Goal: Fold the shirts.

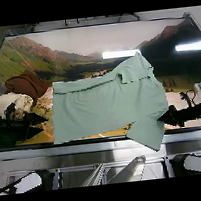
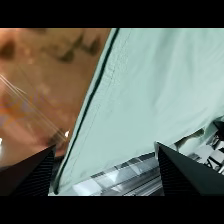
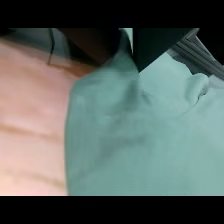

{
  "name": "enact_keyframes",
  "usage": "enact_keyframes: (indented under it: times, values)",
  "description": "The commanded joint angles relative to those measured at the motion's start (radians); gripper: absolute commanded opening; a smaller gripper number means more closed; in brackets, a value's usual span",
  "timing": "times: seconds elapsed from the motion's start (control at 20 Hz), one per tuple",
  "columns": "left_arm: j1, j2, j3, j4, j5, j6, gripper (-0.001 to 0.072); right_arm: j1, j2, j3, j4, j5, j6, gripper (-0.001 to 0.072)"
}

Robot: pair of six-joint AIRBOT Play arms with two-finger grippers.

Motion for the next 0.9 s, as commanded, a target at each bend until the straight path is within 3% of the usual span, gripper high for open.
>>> enact_keyframes:
  times: [0.0, 0.25, 0.4, 0.7, 0.75, 0.85]
  values:
    - [0.001, 0.002, -0.005, 0.043, -0.022, -0.022, 0.0702, 0.032, -0.008, 0.002, 0.055, -0.061, -0.021, 0.0017]
    - [0.001, 0.002, -0.125, 0.061, -0.118, -0.026, 0.0701, 0.033, -0.008, 0.002, 0.093, -0.072, -0.048, 0.0017]
    - [-0.025, 0.002, -0.19, 0.01, -0.127, 0.019, 0.07, 0.033, -0.008, 0.002, 0.137, -0.073, -0.072, 0.0017]
    - [-0.283, 0.002, -0.216, 0.005, -0.177, -0.003, 0.0681, 0.033, -0.008, 0.002, 0.166, -0.061, -0.074, 0.0018]
    - [-0.307, 0.002, -0.201, 0.005, -0.175, -0.022, 0.0646, 0.033, -0.008, 0.002, 0.166, -0.056, -0.074, 0.0018]
    - [-0.331, 0.002, -0.164, 0.005, -0.156, -0.026, 0.0286, 0.033, -0.008, 0.002, 0.166, -0.045, -0.074, 0.0018]
